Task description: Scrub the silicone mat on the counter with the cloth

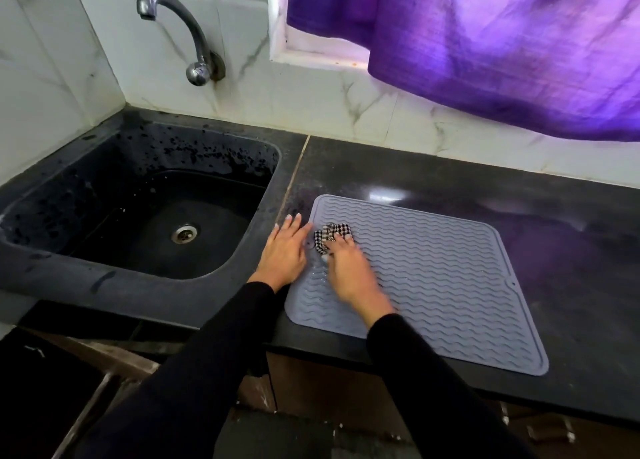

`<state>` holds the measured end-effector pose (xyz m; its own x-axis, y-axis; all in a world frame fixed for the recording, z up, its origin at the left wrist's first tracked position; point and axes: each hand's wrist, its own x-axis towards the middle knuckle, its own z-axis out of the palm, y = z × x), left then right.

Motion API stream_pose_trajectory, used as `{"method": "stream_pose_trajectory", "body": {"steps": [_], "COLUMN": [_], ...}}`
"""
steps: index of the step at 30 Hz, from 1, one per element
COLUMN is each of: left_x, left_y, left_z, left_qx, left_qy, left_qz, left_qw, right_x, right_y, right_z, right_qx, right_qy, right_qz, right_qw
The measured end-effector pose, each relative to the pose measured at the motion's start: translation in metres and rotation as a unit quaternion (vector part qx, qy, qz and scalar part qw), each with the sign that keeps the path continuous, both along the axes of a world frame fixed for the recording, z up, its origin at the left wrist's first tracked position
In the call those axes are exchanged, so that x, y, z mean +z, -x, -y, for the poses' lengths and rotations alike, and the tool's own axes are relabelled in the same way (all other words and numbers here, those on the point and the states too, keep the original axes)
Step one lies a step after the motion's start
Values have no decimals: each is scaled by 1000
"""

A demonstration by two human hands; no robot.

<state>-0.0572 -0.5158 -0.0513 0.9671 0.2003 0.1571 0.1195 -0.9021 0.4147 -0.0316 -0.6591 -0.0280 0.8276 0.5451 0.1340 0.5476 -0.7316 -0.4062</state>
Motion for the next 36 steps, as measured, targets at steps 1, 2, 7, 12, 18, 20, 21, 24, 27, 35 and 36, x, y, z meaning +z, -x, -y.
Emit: {"method": "stream_pose_trajectory", "body": {"steps": [1,2,7,12,18,20,21,24,27,35,36], "left_x": [-1,-3,-9,-8,-7,-9,-10,-11,-11,-11,-10], "left_y": [-7,-13,-19,-18,-24,-26,-26,-27,-28,-29,-29], "left_z": [0,0,-2,-1,-1,0,0,1,2,2,2], "left_qx": [-5,-7,-8,4,56,58,59,63,66,73,73], "left_qy": [-15,-31,-60,-24,16,-12,-20,-36,-56,-69,-70], "left_qz": [-17,-30,-34,-19,-9,-18,-18,-12,-26,-43,-42], "left_qw": [1000,999,998,1000,998,998,998,997,996,994,994], "right_x": [-10,-14,-15,-4,27,30,29,4,-17,-5,-3], "right_y": [3,5,2,-22,-57,-55,-49,-22,-10,-21,-28], "right_z": [-2,-2,-3,17,31,31,28,9,1,14,16], "right_qx": [4,-5,-6,-37,-233,-198,-168,-78,-66,-73,-102], "right_qy": [51,76,60,-124,-420,-305,-234,-41,34,-66,-121], "right_qz": [9,19,58,-48,-279,-129,-85,-31,46,-19,-62], "right_qw": [999,997,996,990,832,923,954,996,996,995,985]}}
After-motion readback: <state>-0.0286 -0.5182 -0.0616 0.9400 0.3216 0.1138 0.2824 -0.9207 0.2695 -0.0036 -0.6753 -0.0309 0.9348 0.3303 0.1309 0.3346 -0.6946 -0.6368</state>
